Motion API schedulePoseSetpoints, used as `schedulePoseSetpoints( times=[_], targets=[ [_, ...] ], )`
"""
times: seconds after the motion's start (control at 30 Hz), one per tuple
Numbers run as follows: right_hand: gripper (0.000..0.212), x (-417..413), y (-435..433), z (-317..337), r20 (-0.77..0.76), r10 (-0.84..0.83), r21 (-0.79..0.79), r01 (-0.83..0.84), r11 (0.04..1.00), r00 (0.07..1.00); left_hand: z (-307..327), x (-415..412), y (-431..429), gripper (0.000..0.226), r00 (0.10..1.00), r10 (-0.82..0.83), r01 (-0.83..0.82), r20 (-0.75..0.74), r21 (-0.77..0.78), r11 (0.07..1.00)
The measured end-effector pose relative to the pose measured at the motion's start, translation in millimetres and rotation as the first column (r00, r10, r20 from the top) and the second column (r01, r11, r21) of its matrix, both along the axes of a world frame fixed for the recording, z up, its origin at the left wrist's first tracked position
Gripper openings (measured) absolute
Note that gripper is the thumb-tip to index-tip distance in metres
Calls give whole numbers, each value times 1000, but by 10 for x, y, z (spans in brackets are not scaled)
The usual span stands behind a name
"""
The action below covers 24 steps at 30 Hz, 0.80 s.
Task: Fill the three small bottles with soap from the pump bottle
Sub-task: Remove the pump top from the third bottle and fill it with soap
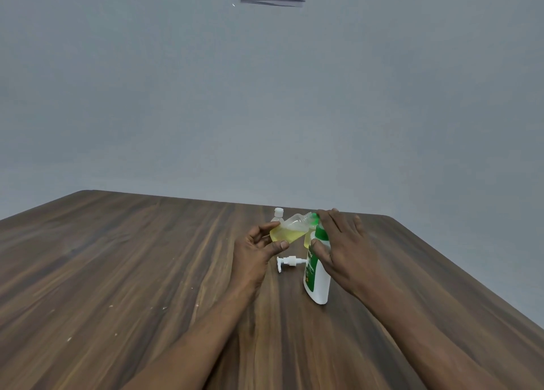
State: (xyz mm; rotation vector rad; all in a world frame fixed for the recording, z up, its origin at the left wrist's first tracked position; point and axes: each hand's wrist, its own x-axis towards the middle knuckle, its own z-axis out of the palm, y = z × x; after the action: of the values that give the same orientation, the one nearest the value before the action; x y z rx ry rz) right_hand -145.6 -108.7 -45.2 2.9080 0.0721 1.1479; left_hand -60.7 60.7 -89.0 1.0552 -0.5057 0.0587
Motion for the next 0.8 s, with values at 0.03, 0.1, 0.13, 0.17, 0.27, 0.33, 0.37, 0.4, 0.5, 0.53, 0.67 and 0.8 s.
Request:
schedulePoseSetpoints(
  times=[0.03, 0.1, 0.13, 0.17, 0.27, 0.33, 0.37, 0.4, 0.5, 0.53, 0.67, 0.8],
  targets=[
    [59, -2, 9, -10, 7, 3, 8, -3, 1000, 1000, -3, 6, 5, 42, 1000, 3, -3, -2, 4, 1000],
    [58, -7, 23, -21, 24, 2, 10, -3, 1000, 1000, -12, 14, 14, 42, 1000, 5, -5, -3, 6, 1000],
    [58, -4, 25, -27, 29, 2, 10, -2, 1000, 1000, -16, 19, 16, 42, 1000, 4, -4, -4, 4, 1000],
    [59, -7, 28, -27, 31, 4, 12, -5, 1000, 1000, -17, 22, 12, 42, 1000, 0, 0, -5, 2, 1000],
    [62, -2, 11, 5, -1, -3, 17, 3, 1000, 1000, -16, 6, -12, 41, 1000, -16, 16, -4, -1, 1000],
    [65, 5, -10, 42, -23, -23, -6, 23, 1000, 999, -5, -11, -27, 41, 1000, -15, 15, -5, -3, 1000],
    [64, 7, -16, 51, -23, -27, -14, 27, 1000, 999, 0, -15, -30, 41, 1000, -14, 14, -4, -6, 1000],
    [64, 6, -18, 50, -23, -27, -15, 27, 1000, 999, 2, -13, -33, 42, 1000, -12, 12, -3, -8, 1000],
    [59, 0, 6, 9, -5, -9, 5, 9, 1000, 1000, -11, 5, -32, 42, 1000, -11, 11, -5, -8, 1000],
    [58, 1, 17, -6, -2, -3, 13, 3, 1000, 1000, -19, 12, -28, 42, 1000, -8, 8, -10, -6, 1000],
    [58, 8, 25, -30, 0, 2, 14, -2, 1000, 1000, -43, 8, -27, 42, 1000, -2, 2, -17, -5, 1000],
    [62, 1, -4, 11, -21, 0, 22, 0, 1000, 1000, -49, -18, -64, 42, 1000, -3, 3, -17, -11, 1000]
  ],
)
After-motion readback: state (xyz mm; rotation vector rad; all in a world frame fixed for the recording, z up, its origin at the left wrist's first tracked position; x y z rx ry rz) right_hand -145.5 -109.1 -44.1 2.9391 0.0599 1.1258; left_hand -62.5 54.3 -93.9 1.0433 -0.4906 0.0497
